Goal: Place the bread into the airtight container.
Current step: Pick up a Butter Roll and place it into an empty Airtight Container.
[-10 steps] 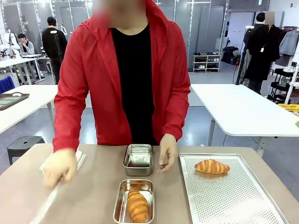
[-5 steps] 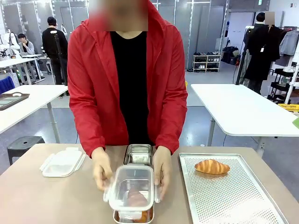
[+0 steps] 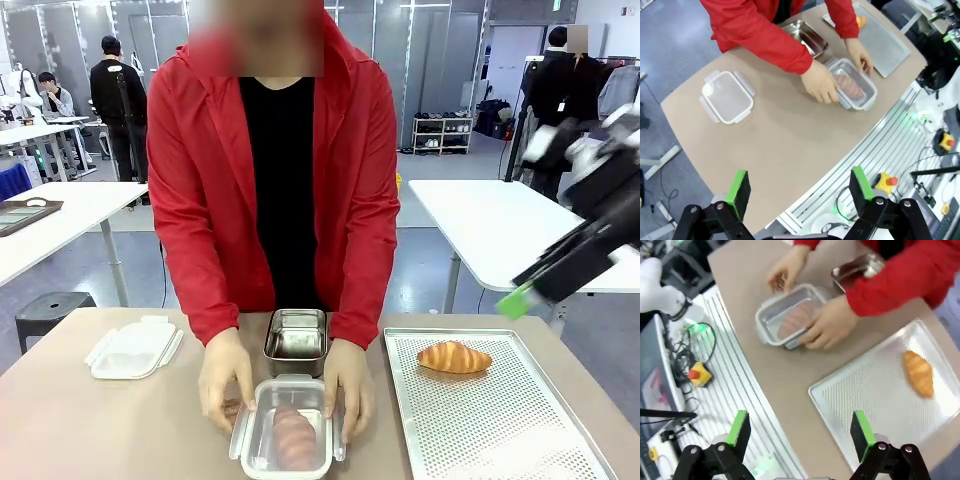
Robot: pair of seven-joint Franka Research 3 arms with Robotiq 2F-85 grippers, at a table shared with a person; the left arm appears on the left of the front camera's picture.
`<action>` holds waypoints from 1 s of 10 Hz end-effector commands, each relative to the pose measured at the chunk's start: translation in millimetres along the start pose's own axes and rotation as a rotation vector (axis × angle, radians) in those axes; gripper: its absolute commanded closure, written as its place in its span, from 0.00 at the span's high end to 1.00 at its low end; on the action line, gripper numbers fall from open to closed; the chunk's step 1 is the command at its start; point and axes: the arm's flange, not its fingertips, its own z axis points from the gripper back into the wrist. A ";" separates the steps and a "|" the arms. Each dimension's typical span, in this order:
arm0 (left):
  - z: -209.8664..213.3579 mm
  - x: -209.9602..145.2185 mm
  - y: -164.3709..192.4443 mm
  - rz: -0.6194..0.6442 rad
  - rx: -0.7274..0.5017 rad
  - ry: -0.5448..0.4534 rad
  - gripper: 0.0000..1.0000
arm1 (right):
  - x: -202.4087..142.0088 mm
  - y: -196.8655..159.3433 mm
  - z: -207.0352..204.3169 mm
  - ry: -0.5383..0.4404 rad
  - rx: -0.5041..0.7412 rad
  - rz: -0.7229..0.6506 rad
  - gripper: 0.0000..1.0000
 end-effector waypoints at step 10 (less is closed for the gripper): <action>0.7 1.4 -0.2 -0.013 -0.010 -0.005 1.00 | -248.0 -48.6 187.1 -0.538 -0.518 -0.387 1.00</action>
